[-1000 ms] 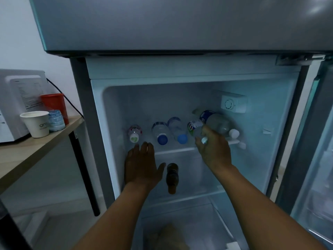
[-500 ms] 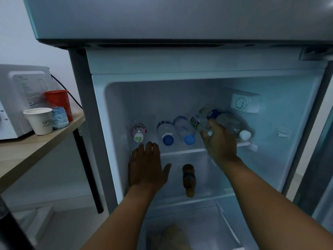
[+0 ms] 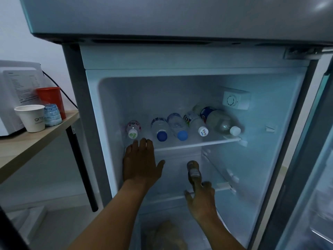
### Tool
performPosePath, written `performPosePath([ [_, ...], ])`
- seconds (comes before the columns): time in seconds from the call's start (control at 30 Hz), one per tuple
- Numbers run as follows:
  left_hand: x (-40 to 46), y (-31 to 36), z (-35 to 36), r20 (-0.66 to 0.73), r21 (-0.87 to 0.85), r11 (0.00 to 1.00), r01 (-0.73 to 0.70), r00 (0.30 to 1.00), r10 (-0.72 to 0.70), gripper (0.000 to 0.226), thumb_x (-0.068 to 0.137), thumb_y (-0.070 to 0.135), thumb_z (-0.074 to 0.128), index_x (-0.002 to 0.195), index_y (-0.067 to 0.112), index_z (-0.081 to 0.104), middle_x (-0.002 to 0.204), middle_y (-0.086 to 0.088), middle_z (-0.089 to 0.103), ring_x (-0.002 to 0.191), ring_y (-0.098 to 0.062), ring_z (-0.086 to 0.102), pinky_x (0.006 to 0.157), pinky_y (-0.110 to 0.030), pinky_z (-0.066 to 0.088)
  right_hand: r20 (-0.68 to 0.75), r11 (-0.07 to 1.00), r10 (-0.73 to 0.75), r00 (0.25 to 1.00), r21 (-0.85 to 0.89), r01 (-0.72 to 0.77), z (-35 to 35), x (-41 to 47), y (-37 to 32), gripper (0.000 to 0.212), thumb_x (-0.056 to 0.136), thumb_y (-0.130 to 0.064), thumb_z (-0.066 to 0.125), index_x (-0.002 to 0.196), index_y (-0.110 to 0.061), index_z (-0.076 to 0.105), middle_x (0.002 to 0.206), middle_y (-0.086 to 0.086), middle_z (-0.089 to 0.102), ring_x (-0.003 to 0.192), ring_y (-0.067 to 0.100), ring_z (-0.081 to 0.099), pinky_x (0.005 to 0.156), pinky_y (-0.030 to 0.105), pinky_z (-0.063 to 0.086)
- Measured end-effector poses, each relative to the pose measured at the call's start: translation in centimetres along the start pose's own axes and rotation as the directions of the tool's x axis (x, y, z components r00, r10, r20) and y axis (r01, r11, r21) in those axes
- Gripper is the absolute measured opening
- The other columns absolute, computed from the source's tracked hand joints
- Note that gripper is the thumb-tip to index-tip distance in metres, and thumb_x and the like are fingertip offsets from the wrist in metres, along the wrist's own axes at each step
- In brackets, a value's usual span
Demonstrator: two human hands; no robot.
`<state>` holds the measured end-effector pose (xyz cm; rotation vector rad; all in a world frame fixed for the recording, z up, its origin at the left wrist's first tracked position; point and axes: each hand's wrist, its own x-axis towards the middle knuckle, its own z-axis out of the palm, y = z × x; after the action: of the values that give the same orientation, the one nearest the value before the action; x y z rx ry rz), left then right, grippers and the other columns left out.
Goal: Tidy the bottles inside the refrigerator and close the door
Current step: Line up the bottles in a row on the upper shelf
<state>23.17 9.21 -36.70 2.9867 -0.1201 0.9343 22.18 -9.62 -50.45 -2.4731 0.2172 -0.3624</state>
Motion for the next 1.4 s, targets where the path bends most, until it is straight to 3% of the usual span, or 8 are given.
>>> performPosePath([
  [0.17, 0.1, 0.1, 0.0, -0.019, 0.001, 1.0, 0.0, 1.0, 0.0, 0.074, 0.081, 0.063, 0.056, 0.133, 0.011, 0.046, 0.137, -0.008, 0.051, 0.127, -0.032, 0.045, 0.106, -0.041, 0.032, 0.001, 0.999, -0.003, 1.0, 0.036, 0.003, -0.1, 0.3, 0.7, 0.049, 0.097, -0.016, 0.047, 0.144, -0.02, 0.034, 0.101, 0.007, 0.042, 0.091, 0.029, 0.055, 0.076, 0.038, 0.049],
  [0.37, 0.0, 0.2, -0.1, -0.01, -0.002, 1.0, -0.003, 1.0, 0.003, 0.075, 0.082, 0.065, 0.053, 0.134, 0.012, 0.042, 0.14, -0.007, 0.047, 0.131, -0.031, 0.042, 0.108, -0.04, 0.03, -0.252, 0.985, -0.105, 0.962, 0.106, 0.135, -4.5, 0.7, -2.1, 0.009, 0.099, -0.026, 0.043, 0.105, -0.022, 0.048, 0.092, 0.005, 0.044, 0.084, 0.029, 0.053, 0.069, 0.042, 0.051],
  [0.6, -0.2, 0.2, -0.7, 0.019, -0.02, 1.0, -0.002, 1.0, 0.003, 0.079, 0.082, 0.065, 0.054, 0.138, 0.011, 0.039, 0.143, -0.008, 0.044, 0.135, -0.032, 0.038, 0.111, -0.041, 0.028, -0.499, 0.964, -0.174, 0.849, 0.091, 0.25, -9.5, 0.8, -6.6, 0.025, 0.095, -0.043, 0.052, 0.079, -0.026, 0.044, 0.072, -0.007, 0.052, 0.07, 0.02, 0.055, 0.059, 0.029, 0.038],
  [0.87, -0.2, 0.3, -1.0, 0.023, -0.003, 1.0, -0.009, 1.0, 0.009, 0.079, 0.083, 0.065, 0.05, 0.14, 0.013, 0.035, 0.146, -0.006, 0.04, 0.135, -0.03, 0.035, 0.11, -0.039, 0.028, -0.794, 0.851, -0.19, 0.578, 0.16, 0.5, -15.1, 1.6, -11.2, 0.042, 0.094, -0.045, 0.052, 0.097, -0.004, 0.061, 0.082, 0.0, 0.06, 0.074, 0.014, 0.053, 0.065, 0.021, 0.037],
  [1.0, -0.2, 0.3, -0.8, 0.037, 0.01, 1.0, -0.007, 0.999, 0.007, 0.077, 0.086, 0.064, 0.047, 0.142, 0.013, 0.031, 0.148, -0.007, 0.037, 0.136, -0.03, 0.033, 0.112, -0.04, 0.026, -0.829, 0.777, -0.261, 0.495, 0.125, 0.617, -16.5, 2.3, -12.0, 0.025, 0.095, -0.026, 0.062, 0.096, -0.002, 0.059, 0.081, -0.002, 0.05, 0.076, 0.006, 0.042, 0.071, 0.009, 0.034],
  [1.1, -0.3, 0.2, -0.8, 0.043, 0.004, 1.0, -0.003, 0.999, 0.003, 0.078, 0.085, 0.063, 0.049, 0.141, 0.012, 0.033, 0.147, -0.008, 0.038, 0.136, -0.031, 0.034, 0.112, -0.041, 0.027, -0.779, 0.759, -0.332, 0.533, 0.115, 0.64, -16.1, 2.8, -12.0, 0.012, 0.094, -0.015, 0.063, 0.093, -0.005, 0.055, 0.077, 0.0, 0.044, 0.076, 0.015, 0.042, 0.072, 0.022, 0.037],
  [1.27, -0.3, 0.3, -0.8, 0.04, -0.001, 1.0, -0.003, 0.999, 0.003, 0.08, 0.084, 0.065, 0.049, 0.142, 0.012, 0.033, 0.146, -0.008, 0.039, 0.135, -0.031, 0.034, 0.113, -0.041, 0.027, -0.553, 0.834, -0.375, 0.744, 0.149, 0.531, -13.5, 3.5, -11.0, 0.011, 0.098, -0.014, 0.053, 0.097, -0.022, 0.046, 0.09, -0.003, 0.044, 0.085, 0.022, 0.045, 0.07, 0.03, 0.039],
  [1.4, -0.3, 0.1, -0.8, 0.047, 0.0, 1.0, -0.005, 0.999, 0.005, 0.083, 0.085, 0.065, 0.048, 0.145, 0.012, 0.028, 0.149, -0.008, 0.035, 0.138, -0.031, 0.031, 0.115, -0.04, 0.023, -0.495, 0.85, -0.415, 0.763, 0.089, 0.52, -12.0, 3.7, -11.4, 0.009, 0.098, -0.014, 0.053, 0.105, -0.02, 0.053, 0.098, -0.001, 0.05, 0.087, 0.019, 0.046, 0.071, 0.034, 0.042],
])
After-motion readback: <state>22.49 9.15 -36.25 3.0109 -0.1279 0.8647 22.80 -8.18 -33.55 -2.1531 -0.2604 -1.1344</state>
